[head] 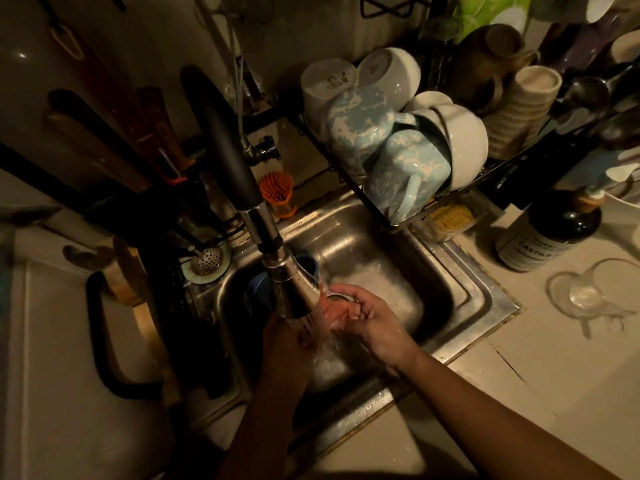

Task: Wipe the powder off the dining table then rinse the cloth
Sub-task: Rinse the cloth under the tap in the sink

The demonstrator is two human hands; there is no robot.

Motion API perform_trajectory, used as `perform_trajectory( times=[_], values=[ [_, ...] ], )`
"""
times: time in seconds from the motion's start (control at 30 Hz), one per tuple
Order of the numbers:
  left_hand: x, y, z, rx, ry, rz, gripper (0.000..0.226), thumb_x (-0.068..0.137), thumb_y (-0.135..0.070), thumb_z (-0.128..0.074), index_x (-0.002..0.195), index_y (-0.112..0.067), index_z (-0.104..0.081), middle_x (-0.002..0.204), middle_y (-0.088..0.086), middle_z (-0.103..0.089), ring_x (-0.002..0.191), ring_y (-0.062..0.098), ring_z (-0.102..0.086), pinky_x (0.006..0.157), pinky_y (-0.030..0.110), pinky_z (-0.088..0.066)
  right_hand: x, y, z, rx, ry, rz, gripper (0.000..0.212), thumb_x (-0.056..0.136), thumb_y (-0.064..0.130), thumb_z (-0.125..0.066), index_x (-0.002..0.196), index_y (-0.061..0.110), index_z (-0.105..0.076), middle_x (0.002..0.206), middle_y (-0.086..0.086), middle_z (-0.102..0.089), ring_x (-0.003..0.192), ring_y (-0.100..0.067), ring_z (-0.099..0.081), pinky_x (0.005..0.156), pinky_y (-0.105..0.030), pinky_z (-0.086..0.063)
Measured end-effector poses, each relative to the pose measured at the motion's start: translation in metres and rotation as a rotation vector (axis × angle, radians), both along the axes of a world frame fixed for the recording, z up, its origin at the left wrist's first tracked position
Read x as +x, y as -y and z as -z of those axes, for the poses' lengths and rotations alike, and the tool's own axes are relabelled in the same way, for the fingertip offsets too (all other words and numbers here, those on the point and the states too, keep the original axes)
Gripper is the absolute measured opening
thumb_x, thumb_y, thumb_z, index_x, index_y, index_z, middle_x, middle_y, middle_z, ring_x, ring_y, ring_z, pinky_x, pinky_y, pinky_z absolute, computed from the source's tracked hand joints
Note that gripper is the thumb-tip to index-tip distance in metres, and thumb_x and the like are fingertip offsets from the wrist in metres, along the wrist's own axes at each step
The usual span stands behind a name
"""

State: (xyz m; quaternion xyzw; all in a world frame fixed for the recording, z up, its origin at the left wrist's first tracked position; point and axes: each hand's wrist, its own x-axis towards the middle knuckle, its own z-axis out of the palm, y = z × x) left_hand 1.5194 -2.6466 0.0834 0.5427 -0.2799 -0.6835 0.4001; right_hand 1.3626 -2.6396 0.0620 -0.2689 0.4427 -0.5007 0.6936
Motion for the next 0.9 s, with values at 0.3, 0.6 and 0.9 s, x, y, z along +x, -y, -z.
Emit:
perform_trajectory(
  times=[0.3,0.6,0.9],
  values=[
    [-0.006,-0.01,0.012,-0.152,0.154,-0.087,0.058,0.07,-0.023,-0.082,0.113,0.01,-0.06,0.094,0.023,-0.066,0.082,0.031,-0.061,0.075,0.044,-0.049,0.027,0.001,-0.009,0.312,-0.237,-0.057,0.031,0.101,0.032,-0.057,0.093,0.011,-0.078,0.074,-0.009,-0.071,0.058,-0.015,-0.061,0.053,-0.024,-0.047],
    [0.009,-0.014,0.03,-0.195,0.488,0.003,0.039,0.081,-0.004,-0.071,0.12,-0.003,-0.065,0.105,0.006,-0.074,0.104,0.025,-0.07,0.08,0.026,-0.056,0.038,0.005,-0.016,0.348,-0.032,-0.123,0.033,0.076,0.046,-0.055,0.09,0.02,-0.07,0.081,-0.011,-0.064,0.068,-0.023,-0.052,0.062,-0.03,-0.033],
    [0.014,-0.016,0.027,-0.181,0.543,0.089,0.028,0.094,0.0,-0.061,0.123,-0.003,-0.063,0.108,0.002,-0.072,0.094,-0.005,-0.067,0.074,0.006,-0.048,0.032,0.007,-0.006,0.064,-0.429,-0.197,0.027,0.095,0.004,-0.062,0.075,0.022,-0.056,0.047,0.012,-0.06,0.044,-0.004,-0.052,0.042,-0.021,-0.04]
  ],
)
